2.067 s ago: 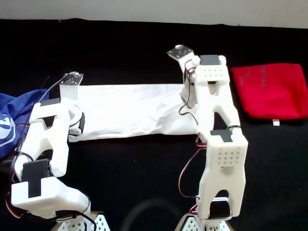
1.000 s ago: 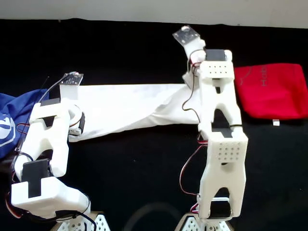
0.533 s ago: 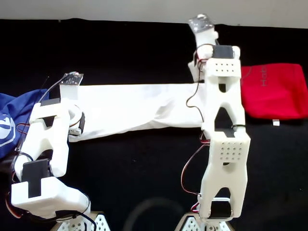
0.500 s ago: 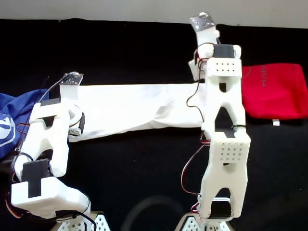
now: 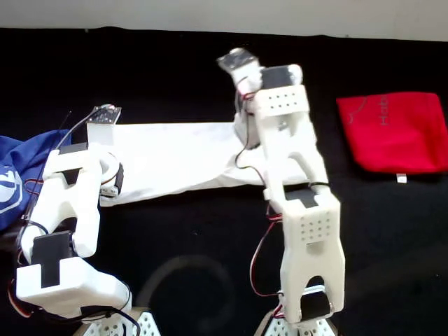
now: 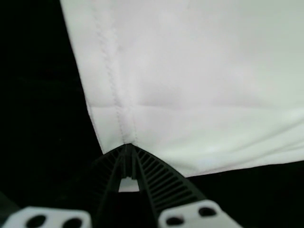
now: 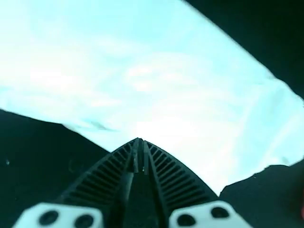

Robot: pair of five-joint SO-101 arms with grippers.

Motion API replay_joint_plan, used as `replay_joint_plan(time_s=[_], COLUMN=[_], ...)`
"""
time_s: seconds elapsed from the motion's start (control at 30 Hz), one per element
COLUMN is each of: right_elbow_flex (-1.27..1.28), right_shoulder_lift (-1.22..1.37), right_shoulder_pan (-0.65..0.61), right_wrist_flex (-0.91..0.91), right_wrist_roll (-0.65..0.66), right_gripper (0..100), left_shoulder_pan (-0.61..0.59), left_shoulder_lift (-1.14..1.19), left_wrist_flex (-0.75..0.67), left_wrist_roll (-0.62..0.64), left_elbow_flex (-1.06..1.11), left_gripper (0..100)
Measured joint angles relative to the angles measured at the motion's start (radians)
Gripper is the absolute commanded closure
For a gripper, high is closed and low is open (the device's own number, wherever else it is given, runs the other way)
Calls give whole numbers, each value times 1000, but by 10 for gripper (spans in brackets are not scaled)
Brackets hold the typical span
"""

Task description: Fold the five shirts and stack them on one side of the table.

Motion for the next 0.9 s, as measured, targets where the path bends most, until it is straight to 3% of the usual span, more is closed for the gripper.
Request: replay_joint_plan(time_s=[0.17, 0.5, 0.73, 0.9], right_elbow_flex=[87, 97, 92, -20], right_shoulder_lift=[0, 97, 147, 114], right_shoulder_pan=[-60, -66, -66, -66], right_wrist_flex=[-6, -288, -299, -213], right_wrist_roll=[38, 40, 40, 40], right_gripper=[992, 992, 992, 992], left_shoulder_pan=[0, 0, 0, 0], left_shoulder_lift=[0, 0, 0, -2], left_wrist_flex=[0, 0, 0, 0], left_wrist_roll=[0, 0, 0, 0], left_elbow_flex=[0, 0, 2, 2], left_gripper=[991, 991, 991, 991])
